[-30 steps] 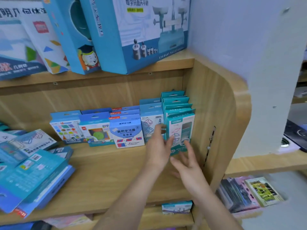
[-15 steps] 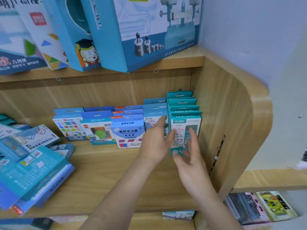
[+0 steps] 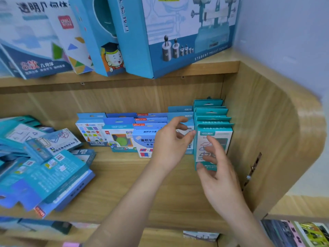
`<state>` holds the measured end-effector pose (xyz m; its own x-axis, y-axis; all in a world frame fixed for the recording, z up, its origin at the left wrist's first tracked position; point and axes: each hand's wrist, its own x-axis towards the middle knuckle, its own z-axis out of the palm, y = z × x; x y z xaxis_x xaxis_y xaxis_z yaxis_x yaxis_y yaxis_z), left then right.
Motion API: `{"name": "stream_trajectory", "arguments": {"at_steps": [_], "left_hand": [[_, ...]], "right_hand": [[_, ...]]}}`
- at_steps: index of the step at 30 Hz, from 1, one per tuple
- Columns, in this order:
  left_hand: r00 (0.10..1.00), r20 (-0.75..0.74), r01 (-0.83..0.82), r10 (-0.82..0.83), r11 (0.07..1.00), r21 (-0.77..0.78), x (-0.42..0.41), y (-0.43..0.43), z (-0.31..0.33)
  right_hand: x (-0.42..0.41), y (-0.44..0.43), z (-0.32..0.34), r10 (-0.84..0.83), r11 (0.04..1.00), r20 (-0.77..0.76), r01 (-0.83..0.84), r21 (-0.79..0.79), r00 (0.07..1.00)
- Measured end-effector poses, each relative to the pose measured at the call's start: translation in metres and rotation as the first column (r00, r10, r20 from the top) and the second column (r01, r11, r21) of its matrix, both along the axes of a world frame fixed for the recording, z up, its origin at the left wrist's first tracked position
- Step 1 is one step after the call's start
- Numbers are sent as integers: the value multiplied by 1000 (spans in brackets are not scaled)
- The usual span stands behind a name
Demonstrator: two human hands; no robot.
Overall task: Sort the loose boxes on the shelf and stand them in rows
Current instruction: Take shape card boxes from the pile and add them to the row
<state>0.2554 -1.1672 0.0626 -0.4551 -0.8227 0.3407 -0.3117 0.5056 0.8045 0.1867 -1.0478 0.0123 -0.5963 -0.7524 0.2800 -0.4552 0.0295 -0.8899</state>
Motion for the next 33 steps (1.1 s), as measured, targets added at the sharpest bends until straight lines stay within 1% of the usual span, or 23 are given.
{"name": "stream_trajectory", "arguments": {"at_steps": [2, 5, 7, 9, 11, 13, 16, 18, 20, 22, 23, 25, 26, 28, 29, 31, 33], "left_hand": [[1000, -23, -19, 18, 1000, -9, 23, 2, 1], [999, -41, -29, 31, 998, 47, 73, 8, -3], [999, -6, -44, 44, 997, 65, 113, 14, -7], [991, 80, -106, 105, 994, 4, 151, 14, -13], [957, 164, -232, 238, 971, -52, 190, 7, -21], [915, 210, -329, 344, 938, -104, 230, -4, -28], [852, 298, -364, 430, 896, -252, 289, -20, -40], [803, 381, -343, 459, 877, -336, 326, -35, -47], [765, 489, -285, 420, 901, -328, 359, -51, -57], [746, 585, -206, 319, 945, -253, 386, -63, -65], [745, 608, -161, 274, 958, -235, 397, -69, -70], [750, 622, -80, 222, 965, -249, 414, -81, -76], [759, 612, -53, 219, 959, -278, 420, -87, -78], [797, 558, -8, 232, 927, -374, 426, -100, -76], [813, 538, 20, 220, 915, -403, 427, -106, -72], [836, 519, 82, 180, 893, -442, 428, -116, -63], [832, 542, 151, 115, 894, -421, 425, -123, -54]], "right_hand": [[3, -1, -1, 7, 1000, -54, -8, -9, 999], [10, -7, -3, 18, 1000, -119, -19, -8, 993], [19, -14, -7, 28, 999, -103, -31, -29, 994], [33, -25, -14, 56, 997, -61, -59, -43, 997], [54, -39, -22, 96, 993, -28, -98, -61, 995], [81, -54, -28, 146, 987, 33, -143, -78, 989], [124, -77, -36, 212, 973, 118, -198, -116, 970], [154, -91, -41, 278, 958, 129, -265, -108, 952], [184, -103, -44, 363, 931, 96, -358, -64, 927], [214, -114, -42, 425, 905, -11, -424, 27, 905], [228, -121, -41, 449, 893, -82, -443, 83, 890], [252, -132, -36, 513, 854, -194, -473, 217, 836], [263, -137, -34, 552, 822, -234, -475, 314, 801], [282, -144, -32, 607, 763, -321, -422, 489, 727], [290, -146, -32, 610, 757, -362, -384, 529, 705], [302, -151, -30, 549, 799, -428, -300, 522, 718], [307, -154, -29, 488, 835, -486, -224, 503, 725]]}}
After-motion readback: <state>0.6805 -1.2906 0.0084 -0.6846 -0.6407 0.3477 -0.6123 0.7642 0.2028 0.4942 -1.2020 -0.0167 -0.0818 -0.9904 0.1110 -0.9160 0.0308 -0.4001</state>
